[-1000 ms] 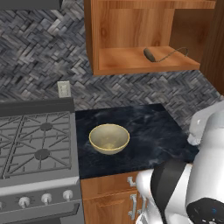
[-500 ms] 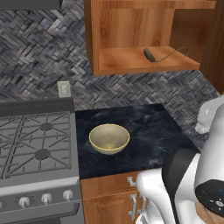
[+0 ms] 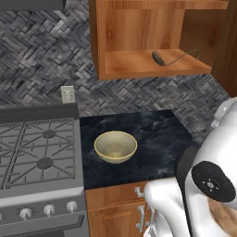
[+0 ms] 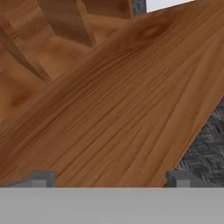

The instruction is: Open the cabinet and move the ladle to the pot. Then close the cabinet.

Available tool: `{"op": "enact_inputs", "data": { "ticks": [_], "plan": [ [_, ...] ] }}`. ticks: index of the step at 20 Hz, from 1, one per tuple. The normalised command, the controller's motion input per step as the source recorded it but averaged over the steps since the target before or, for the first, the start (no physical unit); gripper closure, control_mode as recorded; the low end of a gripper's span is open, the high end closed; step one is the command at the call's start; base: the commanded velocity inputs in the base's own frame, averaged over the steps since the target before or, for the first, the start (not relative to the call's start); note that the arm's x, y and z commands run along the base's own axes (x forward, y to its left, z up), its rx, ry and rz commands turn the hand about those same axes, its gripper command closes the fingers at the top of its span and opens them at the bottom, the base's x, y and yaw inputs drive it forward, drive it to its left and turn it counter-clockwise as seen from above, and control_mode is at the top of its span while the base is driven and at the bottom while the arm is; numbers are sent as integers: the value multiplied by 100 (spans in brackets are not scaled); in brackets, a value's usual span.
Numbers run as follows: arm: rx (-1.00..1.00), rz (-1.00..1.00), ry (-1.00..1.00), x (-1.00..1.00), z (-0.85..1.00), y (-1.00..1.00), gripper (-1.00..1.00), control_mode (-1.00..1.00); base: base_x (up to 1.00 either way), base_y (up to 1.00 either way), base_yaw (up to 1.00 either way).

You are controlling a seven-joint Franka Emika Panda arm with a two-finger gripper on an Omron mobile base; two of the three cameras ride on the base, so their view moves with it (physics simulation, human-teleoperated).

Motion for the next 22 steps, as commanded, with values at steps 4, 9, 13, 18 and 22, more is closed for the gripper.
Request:
{"op": "enact_inputs", "data": {
  "ticks": [4,9,13,18,22],
  "plan": [
    [0,-13,-2,5,-8,-28,-100,-100,0,0,0],
    [1,-13,0,0,-6,-34,-100,-100,0,0,0],
    [2,-14,0,0,-4,-43,-100,-100,0,0,0],
    [2,-15,-2,0,-6,-56,-100,-100,0,0,0],
    [1,-14,-3,4,-10,-54,-100,-100,0,0,0]
  ]
}}
